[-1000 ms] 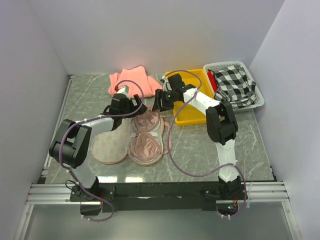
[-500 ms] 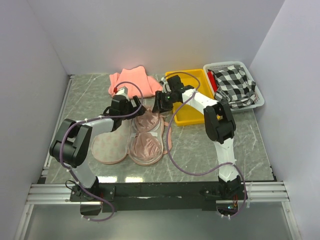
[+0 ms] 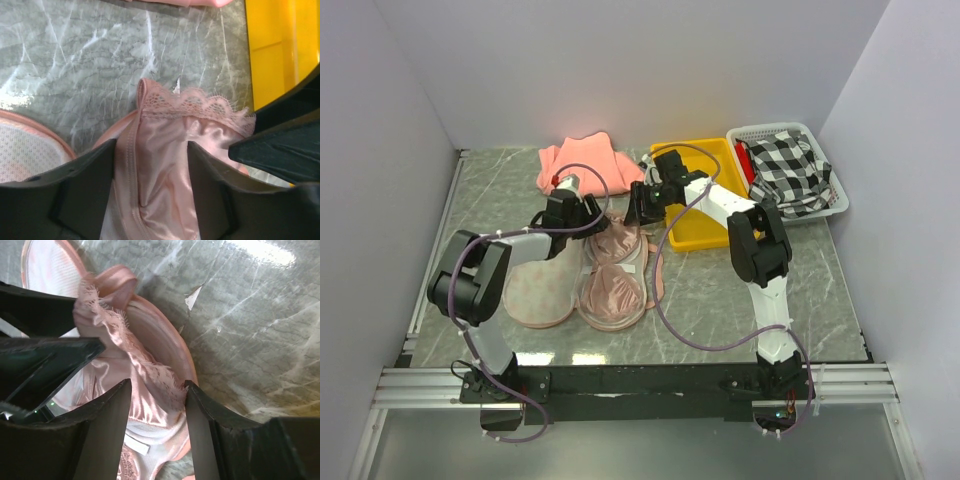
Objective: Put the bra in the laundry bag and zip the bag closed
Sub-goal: Adjust the bra in the laundry bag.
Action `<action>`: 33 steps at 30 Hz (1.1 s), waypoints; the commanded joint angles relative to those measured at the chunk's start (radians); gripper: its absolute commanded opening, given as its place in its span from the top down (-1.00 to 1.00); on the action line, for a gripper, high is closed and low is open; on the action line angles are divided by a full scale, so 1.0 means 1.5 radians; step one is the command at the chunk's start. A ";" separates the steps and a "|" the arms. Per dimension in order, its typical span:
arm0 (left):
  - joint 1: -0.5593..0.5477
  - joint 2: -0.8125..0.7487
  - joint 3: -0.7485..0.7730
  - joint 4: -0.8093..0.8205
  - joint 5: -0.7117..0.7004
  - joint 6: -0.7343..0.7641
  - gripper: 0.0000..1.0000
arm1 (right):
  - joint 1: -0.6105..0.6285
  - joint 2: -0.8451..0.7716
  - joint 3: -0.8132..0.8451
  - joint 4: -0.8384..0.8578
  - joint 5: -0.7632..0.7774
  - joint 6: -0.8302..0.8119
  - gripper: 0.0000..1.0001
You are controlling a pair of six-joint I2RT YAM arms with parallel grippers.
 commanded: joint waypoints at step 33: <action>0.002 -0.155 -0.031 -0.016 0.011 0.004 0.34 | 0.055 -0.154 -0.063 0.031 -0.055 -0.009 0.87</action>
